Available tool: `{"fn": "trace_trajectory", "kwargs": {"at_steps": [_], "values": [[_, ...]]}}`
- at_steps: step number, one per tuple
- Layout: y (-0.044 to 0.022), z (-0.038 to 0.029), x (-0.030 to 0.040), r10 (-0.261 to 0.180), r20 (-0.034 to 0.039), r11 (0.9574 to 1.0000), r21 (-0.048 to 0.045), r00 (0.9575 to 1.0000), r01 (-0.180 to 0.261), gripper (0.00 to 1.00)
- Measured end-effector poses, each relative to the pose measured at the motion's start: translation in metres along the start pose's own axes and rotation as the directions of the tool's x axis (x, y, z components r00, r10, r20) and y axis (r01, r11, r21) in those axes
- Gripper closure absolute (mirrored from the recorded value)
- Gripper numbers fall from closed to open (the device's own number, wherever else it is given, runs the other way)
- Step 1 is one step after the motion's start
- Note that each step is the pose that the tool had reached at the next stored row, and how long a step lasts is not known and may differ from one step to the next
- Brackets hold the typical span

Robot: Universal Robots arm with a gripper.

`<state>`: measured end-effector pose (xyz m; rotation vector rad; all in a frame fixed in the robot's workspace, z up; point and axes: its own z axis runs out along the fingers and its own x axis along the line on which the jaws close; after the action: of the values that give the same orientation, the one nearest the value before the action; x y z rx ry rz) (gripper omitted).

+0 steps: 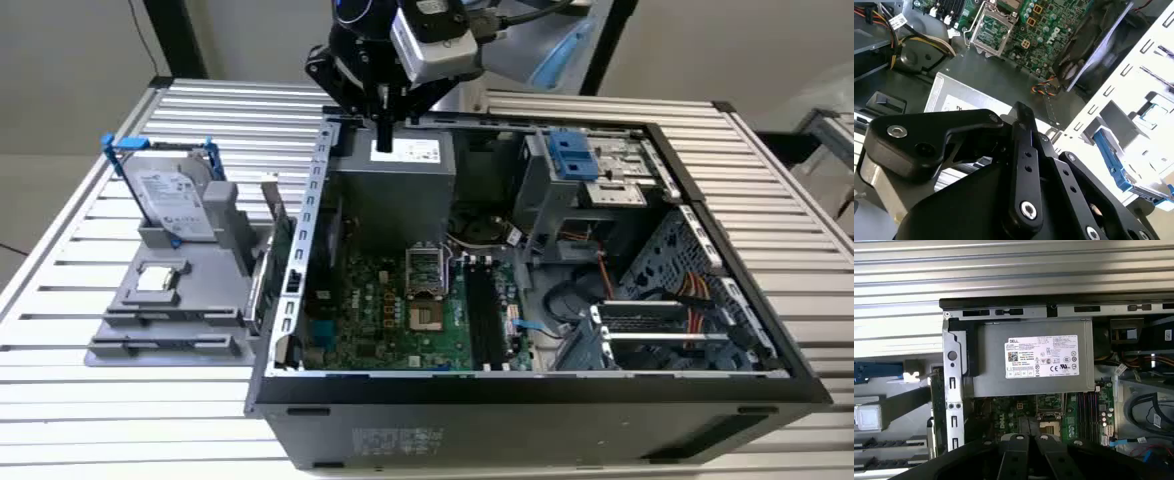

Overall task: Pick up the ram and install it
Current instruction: 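Reach for the ram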

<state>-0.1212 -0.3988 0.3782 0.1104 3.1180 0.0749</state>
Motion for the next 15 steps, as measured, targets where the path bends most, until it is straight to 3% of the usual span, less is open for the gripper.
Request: {"fn": "trace_trajectory", "kwargs": {"at_steps": [5,15], "values": [[0.0000,0.0008,0.0002,0.000,0.0000,1.0000,-0.0001,1.0000,0.000,1.00],[-0.0008,0.0006,0.0078,0.000,0.0000,1.0000,0.0000,1.0000,0.000,1.00]]}}
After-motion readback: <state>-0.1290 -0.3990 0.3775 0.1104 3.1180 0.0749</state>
